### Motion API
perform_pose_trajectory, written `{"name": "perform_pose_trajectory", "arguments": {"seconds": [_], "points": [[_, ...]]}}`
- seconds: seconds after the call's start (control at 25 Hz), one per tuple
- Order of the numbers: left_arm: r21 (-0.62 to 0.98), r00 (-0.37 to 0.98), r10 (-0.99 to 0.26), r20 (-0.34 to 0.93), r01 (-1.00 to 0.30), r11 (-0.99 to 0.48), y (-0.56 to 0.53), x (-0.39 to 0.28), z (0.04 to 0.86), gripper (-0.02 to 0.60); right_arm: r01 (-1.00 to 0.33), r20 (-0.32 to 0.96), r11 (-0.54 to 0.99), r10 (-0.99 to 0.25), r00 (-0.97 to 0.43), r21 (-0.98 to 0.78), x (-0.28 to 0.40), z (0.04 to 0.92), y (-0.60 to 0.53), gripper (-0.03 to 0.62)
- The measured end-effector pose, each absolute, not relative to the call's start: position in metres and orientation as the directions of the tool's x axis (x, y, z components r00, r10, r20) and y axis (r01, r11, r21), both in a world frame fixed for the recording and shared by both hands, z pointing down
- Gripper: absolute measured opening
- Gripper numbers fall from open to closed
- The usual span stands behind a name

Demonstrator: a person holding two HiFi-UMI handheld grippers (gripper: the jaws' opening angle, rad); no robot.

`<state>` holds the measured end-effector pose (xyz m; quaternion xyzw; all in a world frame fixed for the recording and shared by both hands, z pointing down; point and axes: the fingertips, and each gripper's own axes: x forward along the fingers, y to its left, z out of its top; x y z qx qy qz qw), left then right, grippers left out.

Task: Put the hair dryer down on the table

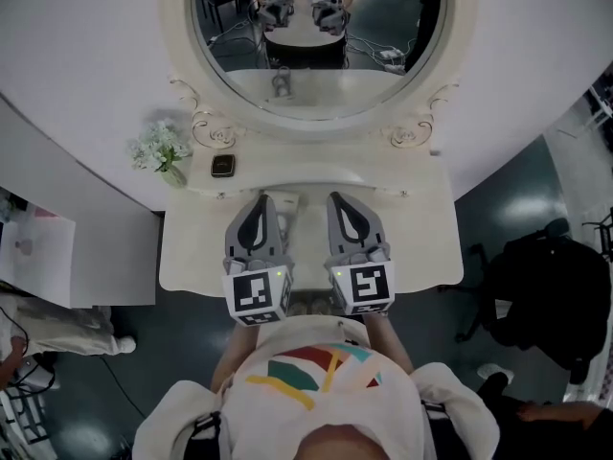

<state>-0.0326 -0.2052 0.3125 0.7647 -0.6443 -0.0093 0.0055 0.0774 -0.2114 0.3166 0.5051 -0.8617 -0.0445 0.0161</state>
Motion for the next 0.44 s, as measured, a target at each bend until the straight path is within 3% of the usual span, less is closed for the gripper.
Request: {"name": "perform_pose_trajectory", "arguments": {"seconds": [0.44], "points": [[0.029,0.151,-0.988,-0.013,-0.988,-0.151,-0.2007,-0.0419,0.3084,0.005,-0.865,-0.013,0.492,-0.868,-0.496,0.097,0.0735,0.3170,-0.2067,-0.003]]}}
